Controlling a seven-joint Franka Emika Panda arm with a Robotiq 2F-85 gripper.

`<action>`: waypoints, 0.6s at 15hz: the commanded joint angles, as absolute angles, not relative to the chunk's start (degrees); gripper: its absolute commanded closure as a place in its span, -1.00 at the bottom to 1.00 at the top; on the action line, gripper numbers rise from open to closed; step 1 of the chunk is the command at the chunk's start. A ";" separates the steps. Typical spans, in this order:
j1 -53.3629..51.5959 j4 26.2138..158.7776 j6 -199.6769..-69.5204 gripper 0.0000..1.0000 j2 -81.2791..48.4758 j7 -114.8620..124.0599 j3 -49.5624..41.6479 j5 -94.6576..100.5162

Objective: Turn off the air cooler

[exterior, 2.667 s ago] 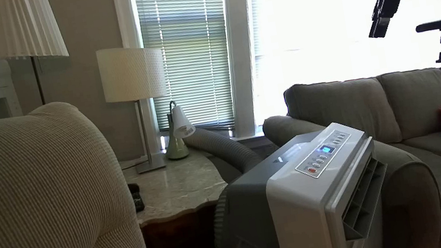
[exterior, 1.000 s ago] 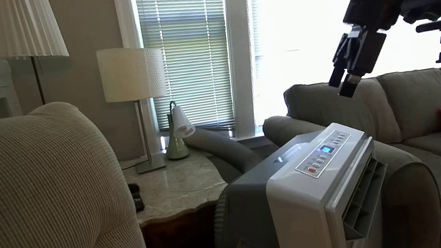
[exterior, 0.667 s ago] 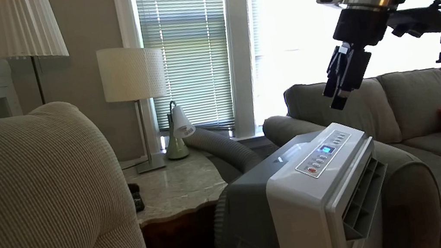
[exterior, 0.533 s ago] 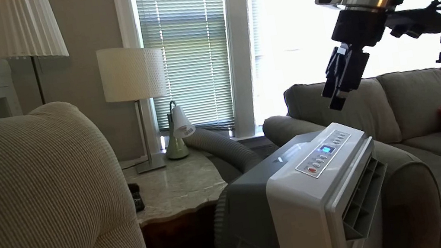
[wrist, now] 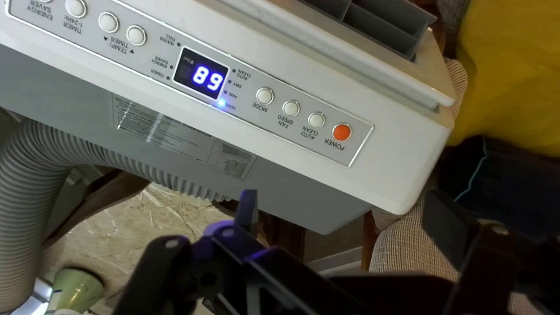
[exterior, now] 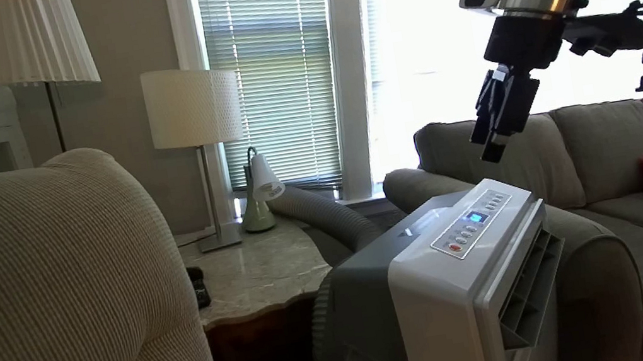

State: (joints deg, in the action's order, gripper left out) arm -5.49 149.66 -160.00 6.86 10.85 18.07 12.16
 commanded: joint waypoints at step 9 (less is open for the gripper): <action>-4.08 146.21 -154.37 0.85 2.29 22.74 20.61 20.79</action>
State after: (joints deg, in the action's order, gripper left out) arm -5.34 148.85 -157.89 4.59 16.65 19.78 15.79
